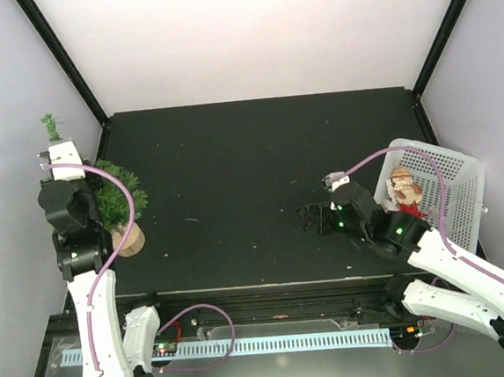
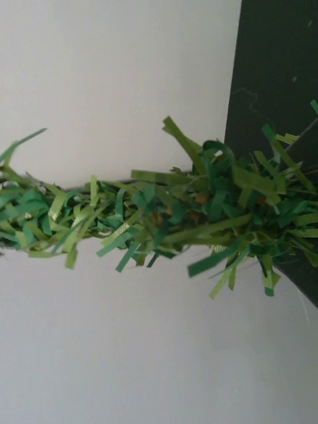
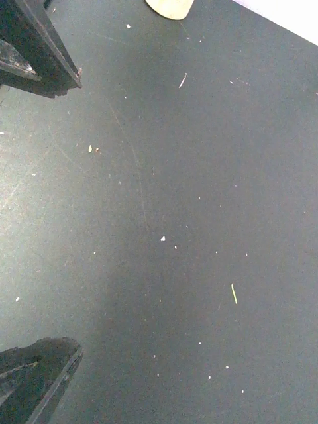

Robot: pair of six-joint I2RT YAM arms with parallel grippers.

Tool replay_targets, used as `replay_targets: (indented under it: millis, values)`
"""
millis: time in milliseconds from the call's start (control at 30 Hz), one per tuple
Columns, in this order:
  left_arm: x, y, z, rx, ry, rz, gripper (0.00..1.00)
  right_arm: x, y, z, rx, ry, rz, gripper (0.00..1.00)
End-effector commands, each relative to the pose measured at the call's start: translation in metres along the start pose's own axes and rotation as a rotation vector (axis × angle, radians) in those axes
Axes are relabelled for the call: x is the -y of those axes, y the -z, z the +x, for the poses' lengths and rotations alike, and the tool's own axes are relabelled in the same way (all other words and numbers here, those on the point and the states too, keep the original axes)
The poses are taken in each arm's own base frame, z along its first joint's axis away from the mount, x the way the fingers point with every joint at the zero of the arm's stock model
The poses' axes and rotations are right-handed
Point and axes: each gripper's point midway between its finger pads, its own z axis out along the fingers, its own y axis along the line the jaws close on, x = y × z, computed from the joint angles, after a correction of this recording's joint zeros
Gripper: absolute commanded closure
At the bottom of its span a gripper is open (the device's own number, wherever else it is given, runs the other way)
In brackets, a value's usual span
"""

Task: Decorate the small christmas tree

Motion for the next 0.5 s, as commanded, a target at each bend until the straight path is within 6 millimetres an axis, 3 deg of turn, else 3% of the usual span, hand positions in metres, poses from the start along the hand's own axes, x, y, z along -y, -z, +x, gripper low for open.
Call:
replay_targets:
  millis: [0, 67, 167, 367, 467]
  values:
    - [0.051, 0.010, -0.026, 0.053, -0.026, 0.324, 0.98, -0.007, -0.009, -0.009, 0.031, 0.012, -0.009, 0.00]
    - [0.081, 0.021, -0.034, 0.095, -0.047, 0.516, 0.99, -0.008, -0.014, -0.009, 0.027, 0.015, -0.006, 0.00]
    - [0.108, 0.025, -0.053, 0.124, -0.008, 0.704, 0.99, -0.006, -0.020, -0.009, 0.023, 0.022, 0.013, 0.00]
    - [0.139, 0.000, -0.103, 0.103, 0.147, 0.933, 0.99, 0.002, -0.027, -0.011, 0.036, 0.030, 0.071, 0.00]
    - [0.166, -0.007, -0.116, 0.067, 0.211, 1.078, 0.99, 0.007, -0.030, -0.013, 0.043, 0.037, 0.105, 0.00]
